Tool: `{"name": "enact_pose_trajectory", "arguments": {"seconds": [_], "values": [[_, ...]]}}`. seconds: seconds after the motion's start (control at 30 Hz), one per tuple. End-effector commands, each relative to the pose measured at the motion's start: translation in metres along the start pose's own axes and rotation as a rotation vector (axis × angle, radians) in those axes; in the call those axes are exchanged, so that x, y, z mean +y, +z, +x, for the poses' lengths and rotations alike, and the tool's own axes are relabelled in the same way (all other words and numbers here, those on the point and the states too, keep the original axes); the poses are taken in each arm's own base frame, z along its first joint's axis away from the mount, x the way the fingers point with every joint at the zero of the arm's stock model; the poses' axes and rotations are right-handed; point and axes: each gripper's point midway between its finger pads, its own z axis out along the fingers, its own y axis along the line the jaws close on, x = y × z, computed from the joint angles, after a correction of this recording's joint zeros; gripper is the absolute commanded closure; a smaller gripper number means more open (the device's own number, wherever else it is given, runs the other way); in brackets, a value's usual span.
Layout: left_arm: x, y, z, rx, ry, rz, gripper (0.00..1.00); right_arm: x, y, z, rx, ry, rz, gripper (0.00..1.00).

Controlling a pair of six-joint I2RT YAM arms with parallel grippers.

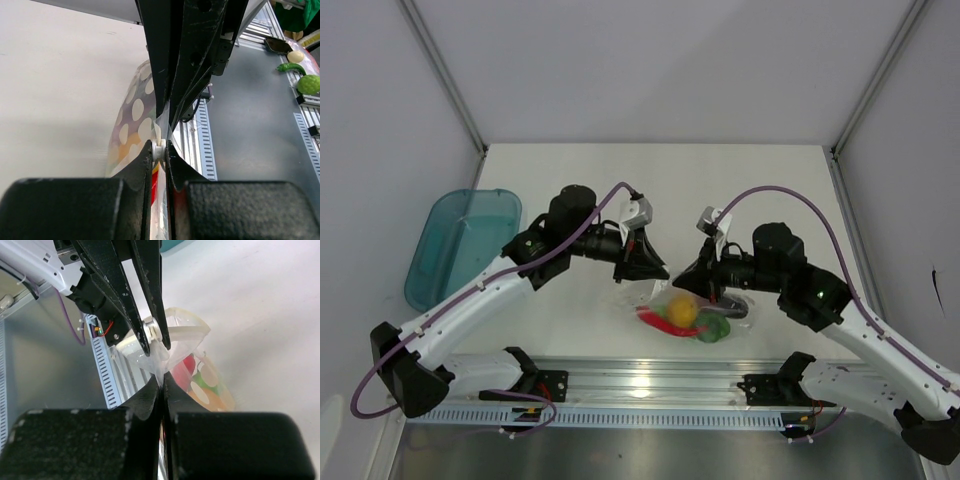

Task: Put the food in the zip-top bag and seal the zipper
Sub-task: Zip the zipper food storage bag at the center of the board.

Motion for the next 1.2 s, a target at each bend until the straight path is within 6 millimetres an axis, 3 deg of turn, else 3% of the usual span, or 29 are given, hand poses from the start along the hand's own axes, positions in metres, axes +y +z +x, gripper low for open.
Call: {"name": "enact_pose_trajectory", "arguments": {"seconds": [0.0,0.27,0.5,0.57,0.77,1.17], "values": [[0.004,-0.010,0.012,0.018,-0.045,-0.030,0.99,0.000,-0.016,-0.037,-0.148,-0.037,0.056,1.00],[-0.011,-0.009,0.012,-0.001,-0.088,0.060,0.97,-0.008,-0.031,-0.052,-0.206,-0.024,0.123,1.00],[-0.023,-0.010,-0.019,-0.070,-0.067,0.117,0.97,0.000,-0.015,-0.036,-0.135,-0.013,0.037,1.00],[-0.024,-0.009,-0.023,-0.071,-0.069,0.128,0.96,0.002,-0.014,-0.039,-0.156,-0.016,0.037,1.00],[-0.023,-0.005,-0.025,-0.077,-0.104,0.148,0.83,0.007,-0.010,-0.048,-0.193,0.003,0.030,1.00],[-0.012,-0.013,-0.019,-0.085,-0.060,0.014,0.37,0.008,-0.006,-0.049,-0.195,0.032,0.032,1.00]]}}
